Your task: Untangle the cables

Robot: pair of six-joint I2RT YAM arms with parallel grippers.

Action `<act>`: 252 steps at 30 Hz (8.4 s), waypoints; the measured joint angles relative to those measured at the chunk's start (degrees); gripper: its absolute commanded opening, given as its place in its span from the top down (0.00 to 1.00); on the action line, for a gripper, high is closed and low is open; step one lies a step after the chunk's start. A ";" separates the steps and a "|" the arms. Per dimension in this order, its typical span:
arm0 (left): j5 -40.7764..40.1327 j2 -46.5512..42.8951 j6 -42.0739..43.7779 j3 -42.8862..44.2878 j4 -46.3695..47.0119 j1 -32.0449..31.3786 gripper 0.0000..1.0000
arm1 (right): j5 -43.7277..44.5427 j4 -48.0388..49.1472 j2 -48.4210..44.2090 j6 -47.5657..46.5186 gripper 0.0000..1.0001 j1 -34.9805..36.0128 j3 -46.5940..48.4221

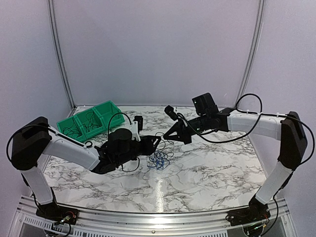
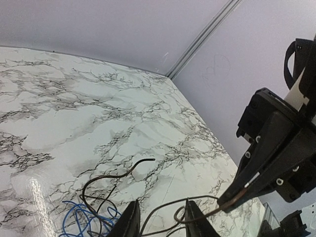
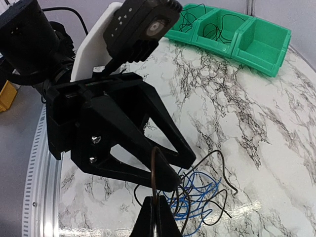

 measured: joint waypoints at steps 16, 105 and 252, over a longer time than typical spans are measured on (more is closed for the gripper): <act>-2.93 7.17 0.04 5.99 0.09 0.42 0.95 | -7.02 -0.87 1.33 1.14 1.00 0.00 0.09; 4.70 -9.73 24.28 39.34 -76.85 49.77 1.00 | 0.31 -2.64 -3.48 -3.37 0.52 -6.45 0.57; 6.82 -2.78 11.78 5.68 -39.74 5.07 0.52 | 5.27 -14.60 23.37 -8.79 0.62 -6.47 11.10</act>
